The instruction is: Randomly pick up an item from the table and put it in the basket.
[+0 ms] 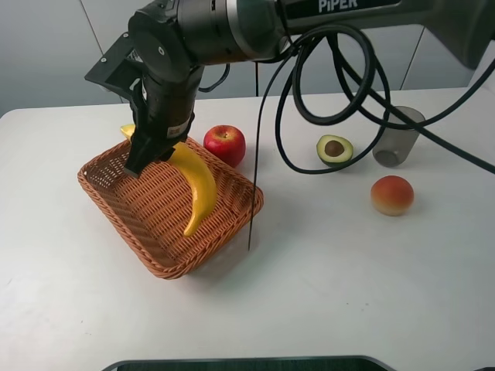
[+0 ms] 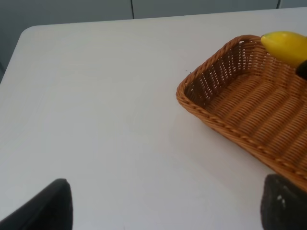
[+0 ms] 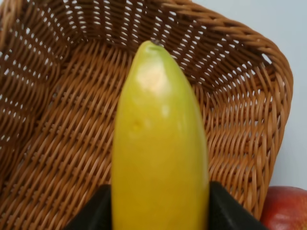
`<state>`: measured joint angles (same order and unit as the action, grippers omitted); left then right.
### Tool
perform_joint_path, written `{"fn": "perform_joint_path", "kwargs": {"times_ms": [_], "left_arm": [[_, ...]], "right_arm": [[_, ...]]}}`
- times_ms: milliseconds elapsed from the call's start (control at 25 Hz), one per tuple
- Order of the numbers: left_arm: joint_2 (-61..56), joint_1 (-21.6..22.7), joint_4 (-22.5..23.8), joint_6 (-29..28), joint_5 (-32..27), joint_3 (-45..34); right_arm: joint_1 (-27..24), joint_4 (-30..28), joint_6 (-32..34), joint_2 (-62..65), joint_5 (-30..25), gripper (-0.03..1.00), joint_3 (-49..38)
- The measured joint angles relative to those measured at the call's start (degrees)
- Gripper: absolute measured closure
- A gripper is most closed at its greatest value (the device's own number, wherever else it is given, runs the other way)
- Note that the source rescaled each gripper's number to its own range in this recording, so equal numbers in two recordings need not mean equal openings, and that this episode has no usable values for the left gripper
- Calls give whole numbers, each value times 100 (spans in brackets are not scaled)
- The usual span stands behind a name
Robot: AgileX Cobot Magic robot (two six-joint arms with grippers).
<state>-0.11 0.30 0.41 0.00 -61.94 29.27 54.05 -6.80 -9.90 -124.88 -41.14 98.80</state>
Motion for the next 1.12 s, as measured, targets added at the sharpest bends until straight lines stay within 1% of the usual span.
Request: {"fn": "perform_joint_path", "kwargs": {"times_ms": [80,120,160,280,360,400,480,560,640,800,880,1000,1120], "left_arm": [[0,0,0,0,0,0],[0,0,0,0,0,0],[0,0,0,0,0,0],[0,0,0,0,0,0],[0,0,0,0,0,0],[0,0,0,0,0,0],[0,0,0,0,0,0],[0,0,0,0,0,0],[0,0,0,0,0,0],[0,0,0,0,0,0],[0,0,0,0,0,0],[0,0,0,0,0,0],[0,0,0,0,0,0]], "right_arm": [[0,0,0,0,10,97,4],[0,0,0,0,-20,94,13],[0,0,-11,0,-75,87,13],[0,-9,-88,0,-129,44,13],[0,-9,-115,0,-152,24,13],[0,-23,-115,0,-152,17,13],[0,-35,-125,12,-152,7,13],[0,-48,-125,79,-204,1,13],[0,-71,-125,193,-318,0,13],[0,-80,-65,475,-904,-1,13],[-26,-43,216,606,-1275,-1,13],[-240,-9,806,844,-1869,-1,13],[-553,88,1233,1185,-2165,-1,-268]]}}
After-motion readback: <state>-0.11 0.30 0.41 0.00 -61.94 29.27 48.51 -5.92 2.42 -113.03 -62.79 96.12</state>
